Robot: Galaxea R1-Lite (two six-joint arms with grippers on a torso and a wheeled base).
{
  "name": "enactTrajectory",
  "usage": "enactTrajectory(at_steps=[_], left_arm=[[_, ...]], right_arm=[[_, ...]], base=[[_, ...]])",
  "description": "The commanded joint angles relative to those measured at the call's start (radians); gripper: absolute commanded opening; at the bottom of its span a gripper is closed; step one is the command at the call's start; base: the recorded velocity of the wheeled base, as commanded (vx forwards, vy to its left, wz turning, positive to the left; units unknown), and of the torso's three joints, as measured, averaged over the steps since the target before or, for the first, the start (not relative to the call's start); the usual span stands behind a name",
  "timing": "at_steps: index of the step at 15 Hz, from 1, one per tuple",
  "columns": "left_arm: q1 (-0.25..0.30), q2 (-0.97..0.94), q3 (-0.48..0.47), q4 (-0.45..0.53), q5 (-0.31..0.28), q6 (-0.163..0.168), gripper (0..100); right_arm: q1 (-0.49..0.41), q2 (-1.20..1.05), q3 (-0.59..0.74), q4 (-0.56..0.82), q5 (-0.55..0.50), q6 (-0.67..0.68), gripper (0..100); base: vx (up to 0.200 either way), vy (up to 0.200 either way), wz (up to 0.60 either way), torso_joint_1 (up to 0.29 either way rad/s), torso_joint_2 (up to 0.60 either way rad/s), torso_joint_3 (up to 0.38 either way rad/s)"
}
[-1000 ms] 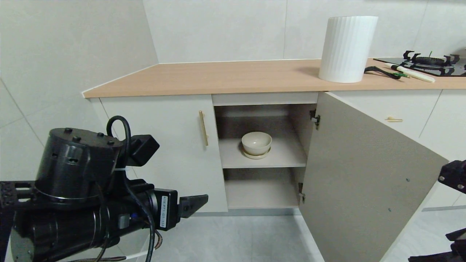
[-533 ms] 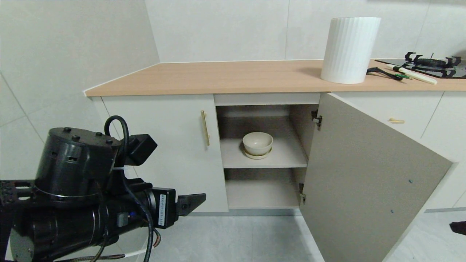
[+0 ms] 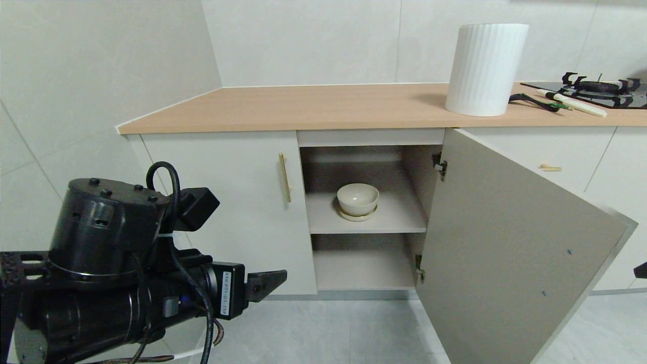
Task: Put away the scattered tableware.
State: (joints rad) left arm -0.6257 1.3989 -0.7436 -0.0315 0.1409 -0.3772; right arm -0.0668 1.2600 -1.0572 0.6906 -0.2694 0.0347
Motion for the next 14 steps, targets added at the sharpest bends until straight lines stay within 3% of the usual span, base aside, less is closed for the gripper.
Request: enactTrajectory(at_steps=[1, 4, 8, 10, 14], left_arm=[[0.0, 0.002, 0.0, -0.001, -0.001, 0.0, 100], [0.0, 0.002, 0.0, -0.001, -0.001, 0.0, 100], [0.0, 0.002, 0.0, -0.001, -0.001, 0.0, 100], [0.0, 0.002, 0.0, -0.001, -0.001, 0.0, 100], [0.0, 0.002, 0.0, -0.001, -0.001, 0.0, 100]], right_arm=[[-0.048, 0.099, 0.002, -0.028, 0.001, 0.002, 100], [-0.057, 0.167, 0.017, -0.106, 0.012, 0.007, 100], [-0.048, 0.229, 0.103, -0.309, 0.042, 0.007, 100], [-0.047, 0.239, 0.111, -0.33, 0.064, 0.007, 100], [0.055, 0.236, 0.114, -0.333, 0.133, 0.065, 100]], base=[[0.0, 0.0, 0.0, 0.0, 0.0, 0.0], [0.0, 0.0, 0.0, 0.0, 0.0, 0.0], [0.0, 0.0, 0.0, 0.0, 0.0, 0.0], [0.0, 0.0, 0.0, 0.0, 0.0, 0.0], [0.0, 0.0, 0.0, 0.0, 0.0, 0.0]])
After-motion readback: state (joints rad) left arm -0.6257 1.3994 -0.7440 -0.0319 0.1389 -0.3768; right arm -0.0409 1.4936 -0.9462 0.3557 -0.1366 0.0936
